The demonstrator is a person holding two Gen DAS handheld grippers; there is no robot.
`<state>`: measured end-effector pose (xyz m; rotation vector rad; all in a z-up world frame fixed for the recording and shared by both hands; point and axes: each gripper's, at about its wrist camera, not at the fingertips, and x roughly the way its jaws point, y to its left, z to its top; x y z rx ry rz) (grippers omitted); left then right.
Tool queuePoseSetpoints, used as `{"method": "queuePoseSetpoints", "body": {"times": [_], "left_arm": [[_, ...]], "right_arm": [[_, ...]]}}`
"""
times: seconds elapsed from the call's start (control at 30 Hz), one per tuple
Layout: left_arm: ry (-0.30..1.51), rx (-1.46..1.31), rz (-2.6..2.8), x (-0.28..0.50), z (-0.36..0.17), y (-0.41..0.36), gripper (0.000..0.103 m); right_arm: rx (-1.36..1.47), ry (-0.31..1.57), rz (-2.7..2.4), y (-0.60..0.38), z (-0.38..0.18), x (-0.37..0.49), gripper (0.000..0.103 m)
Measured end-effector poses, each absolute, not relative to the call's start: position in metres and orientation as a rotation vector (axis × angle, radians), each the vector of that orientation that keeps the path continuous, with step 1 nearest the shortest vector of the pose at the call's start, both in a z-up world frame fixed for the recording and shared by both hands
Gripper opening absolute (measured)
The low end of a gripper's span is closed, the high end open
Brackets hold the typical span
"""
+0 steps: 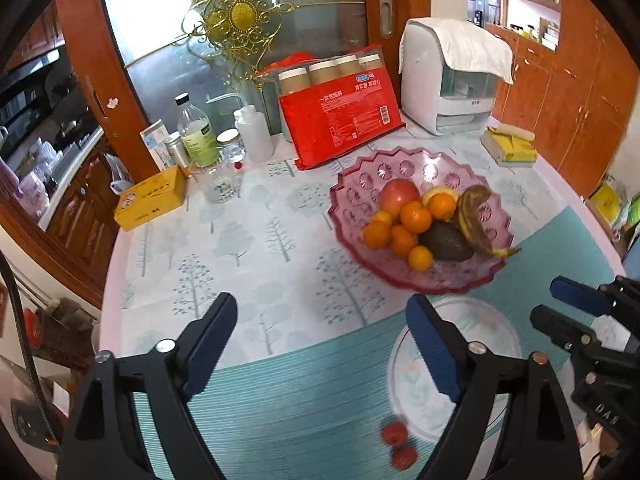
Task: Organize fruits
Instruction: 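Withdraw both tools from the bowl toward the two red fruits, then grasp a red lychee with the right tool while the left tool grasps the other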
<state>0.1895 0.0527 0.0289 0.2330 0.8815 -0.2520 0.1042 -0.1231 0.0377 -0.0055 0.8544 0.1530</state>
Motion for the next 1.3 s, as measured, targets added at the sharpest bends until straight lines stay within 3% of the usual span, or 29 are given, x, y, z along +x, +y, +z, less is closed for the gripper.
{"method": "queuePoseSetpoints", "body": {"times": [0.27,0.83,1.3], "left_arm": [[0.889,0.281,-0.353,0.158,0.008,0.067,0.088],[1.047,0.320,-0.405,0.115,-0.097,0.099,0.088],[1.086,0.277,-0.398,0.117,-0.113,0.104,0.088]], "right_arm": [[0.026,0.904,0.153,-0.100,0.016,0.076,0.033],[0.083,1.129,0.220,-0.042,-0.088,0.040,0.033],[0.104,1.187,0.275,-0.022,-0.120,0.050,0.033]]}}
